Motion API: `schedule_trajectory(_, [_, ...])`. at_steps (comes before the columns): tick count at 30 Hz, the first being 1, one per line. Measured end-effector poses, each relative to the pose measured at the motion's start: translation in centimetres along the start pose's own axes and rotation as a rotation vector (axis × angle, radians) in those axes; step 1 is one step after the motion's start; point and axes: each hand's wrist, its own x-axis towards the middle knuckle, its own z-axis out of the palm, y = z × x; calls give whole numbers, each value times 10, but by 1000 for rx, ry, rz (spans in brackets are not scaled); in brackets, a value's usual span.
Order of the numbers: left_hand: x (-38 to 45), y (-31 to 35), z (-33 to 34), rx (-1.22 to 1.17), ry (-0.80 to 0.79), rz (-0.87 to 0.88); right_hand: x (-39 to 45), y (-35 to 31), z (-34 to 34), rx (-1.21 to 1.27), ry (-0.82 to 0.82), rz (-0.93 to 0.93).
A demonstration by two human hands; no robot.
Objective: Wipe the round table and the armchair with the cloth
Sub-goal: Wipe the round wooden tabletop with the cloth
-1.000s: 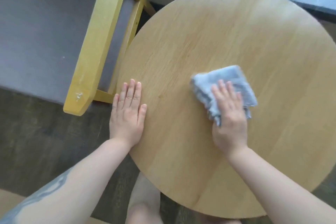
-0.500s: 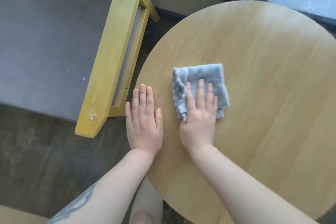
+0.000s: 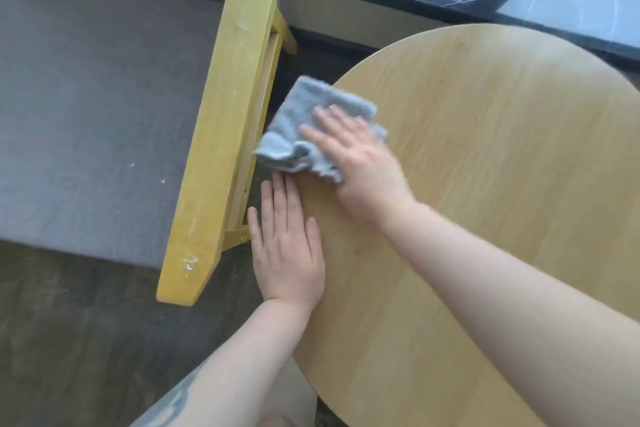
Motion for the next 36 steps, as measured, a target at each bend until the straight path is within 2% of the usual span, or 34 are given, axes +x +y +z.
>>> schedule_trajectory(1, [1,0,-1,-10,-15,26,0,26,-11,-22,54,82])
schedule_trajectory(3, [6,0,-2,-19,-30,77,-11,67,-28,-38,185,408])
schedule_trajectory(4, [10,1,-2,-18,-31,89,-16,66,-27,-69,234,564])
schedule_trajectory(5, [14,4,-2,-15,-32,91,-17,56,-20,-100,264,644])
schedule_trajectory(6, [18,7,-2,-12,-34,86,-13,40,-10,-106,265,632])
schedule_trajectory(9, [28,15,-2,0,-54,103,15,24,0,-85,74,254])
schedule_trajectory(10, [31,17,-2,0,-68,122,26,37,-12,-102,40,213])
schedule_trajectory(11, [33,18,-2,-4,-81,138,32,57,-25,-117,48,295])
schedule_trajectory(13, [36,19,-4,-6,-93,159,19,91,-40,-127,172,695])
schedule_trajectory(14, [38,20,-4,-4,-90,165,7,92,-41,-128,218,834])
schedule_trajectory(15, [40,22,-5,-7,-89,169,-2,83,-36,-145,216,836])
schedule_trajectory(18, [43,34,-5,-49,-113,183,-8,70,-30,-116,-15,296])
schedule_trajectory(19, [43,39,-5,-69,-125,195,-1,82,-41,-133,-72,202])
schedule_trajectory(20, [42,44,-5,-85,-145,214,2,98,-52,-162,-78,242])
schedule_trajectory(21, [39,48,-5,-94,-168,237,0,117,-62,-167,-35,400])
schedule_trajectory(22, [34,50,-4,-92,-188,265,-10,136,-69,-136,52,637])
schedule_trajectory(23, [28,52,-2,-77,-202,301,-26,144,-72,-110,132,886])
schedule_trajectory(24, [20,53,1,-54,-211,339,-44,137,-67,-115,180,1038])
schedule_trajectory(25, [11,55,4,-28,-219,370,-61,119,-58,-146,180,1033])
schedule_trajectory(26, [1,58,8,-9,-225,385,-73,98,-46,-149,147,852])
schedule_trajectory(28, [-23,62,14,-11,-222,370,-89,68,-28,-85,-57,305])
schedule_trajectory(29, [-34,62,16,-18,-214,358,-90,63,-27,-116,-150,93])
schedule_trajectory(30, [-46,62,18,-15,-212,347,-88,67,-32,-133,-182,17])
schedule_trajectory(31, [-57,59,18,-10,-213,334,-88,77,-33,-134,-140,100])
schedule_trajectory(33, [-79,51,20,-7,-200,302,-97,85,-30,-81,100,523])
schedule_trajectory(34, [-88,48,20,0,-195,287,-104,75,-24,-74,169,669])
schedule_trajectory(35, [-95,45,21,9,-196,276,-108,58,-17,-77,170,660])
schedule_trajectory(36, [-102,43,22,14,-196,263,-110,38,-9,-71,82,498])
